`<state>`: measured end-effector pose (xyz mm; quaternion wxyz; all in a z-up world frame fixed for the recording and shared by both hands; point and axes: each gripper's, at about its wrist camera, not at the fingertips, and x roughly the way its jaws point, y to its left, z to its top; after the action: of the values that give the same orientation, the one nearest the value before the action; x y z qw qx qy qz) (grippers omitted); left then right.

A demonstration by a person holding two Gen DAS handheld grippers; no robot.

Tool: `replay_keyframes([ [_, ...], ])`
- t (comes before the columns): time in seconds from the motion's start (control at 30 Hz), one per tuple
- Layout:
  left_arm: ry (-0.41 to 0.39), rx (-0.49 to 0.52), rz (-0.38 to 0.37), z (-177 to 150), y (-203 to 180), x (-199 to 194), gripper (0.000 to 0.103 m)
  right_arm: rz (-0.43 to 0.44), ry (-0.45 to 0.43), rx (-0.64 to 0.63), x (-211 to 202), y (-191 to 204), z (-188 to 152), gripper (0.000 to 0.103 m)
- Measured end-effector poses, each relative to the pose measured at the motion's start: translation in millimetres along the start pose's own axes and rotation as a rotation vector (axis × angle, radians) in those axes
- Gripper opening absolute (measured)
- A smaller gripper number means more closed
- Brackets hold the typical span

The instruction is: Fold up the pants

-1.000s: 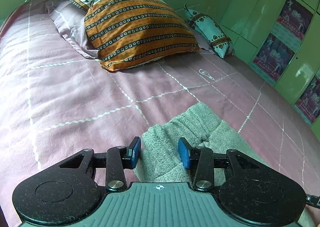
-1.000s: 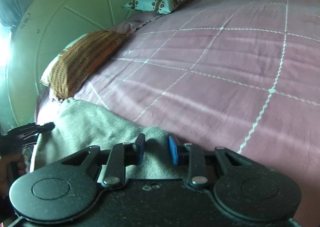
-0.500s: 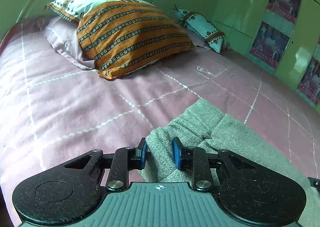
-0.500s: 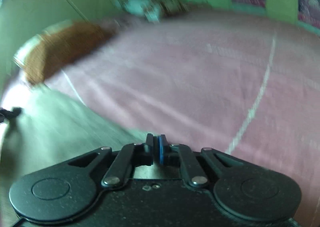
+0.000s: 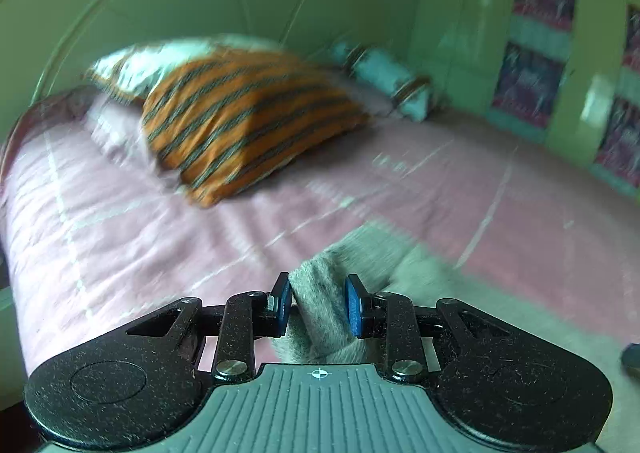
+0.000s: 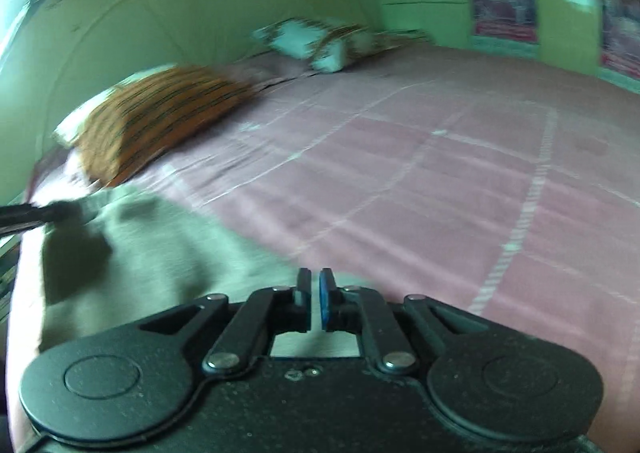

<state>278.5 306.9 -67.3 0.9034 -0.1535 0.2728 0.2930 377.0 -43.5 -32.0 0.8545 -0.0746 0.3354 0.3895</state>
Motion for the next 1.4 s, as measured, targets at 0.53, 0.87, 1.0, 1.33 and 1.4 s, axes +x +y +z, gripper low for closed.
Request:
replay_keyframes([
  [0.53,-0.003,0.218,-0.211,-24.8,-65.2,-33.9,0.048,-0.156,0.049,0.059,-27.1,-4.3,-34.2,0.003],
  [0.87,0.078,0.181,-0.250,-35.6,-38.1,-18.3,0.038,-0.592,-0.052,0.443,-167.4,-128.6,-113.0,0.005],
  [1.0,0.082,0.154,-0.293,-43.6,-43.8,-19.2,0.078,-0.570,-0.096,0.551,-219.7,-141.8,-150.7,0.007],
  [1.33,0.050,0.155,-0.316,-47.3,-45.0,-52.8,0.090,-0.572,-0.516,1.137,-413.2,-178.8,-296.1,0.021],
  [1.4,0.059,0.148,-0.327,-53.4,-49.7,-57.0,0.090,-0.566,-0.551,1.241,-431.3,-174.8,-334.7,0.021],
])
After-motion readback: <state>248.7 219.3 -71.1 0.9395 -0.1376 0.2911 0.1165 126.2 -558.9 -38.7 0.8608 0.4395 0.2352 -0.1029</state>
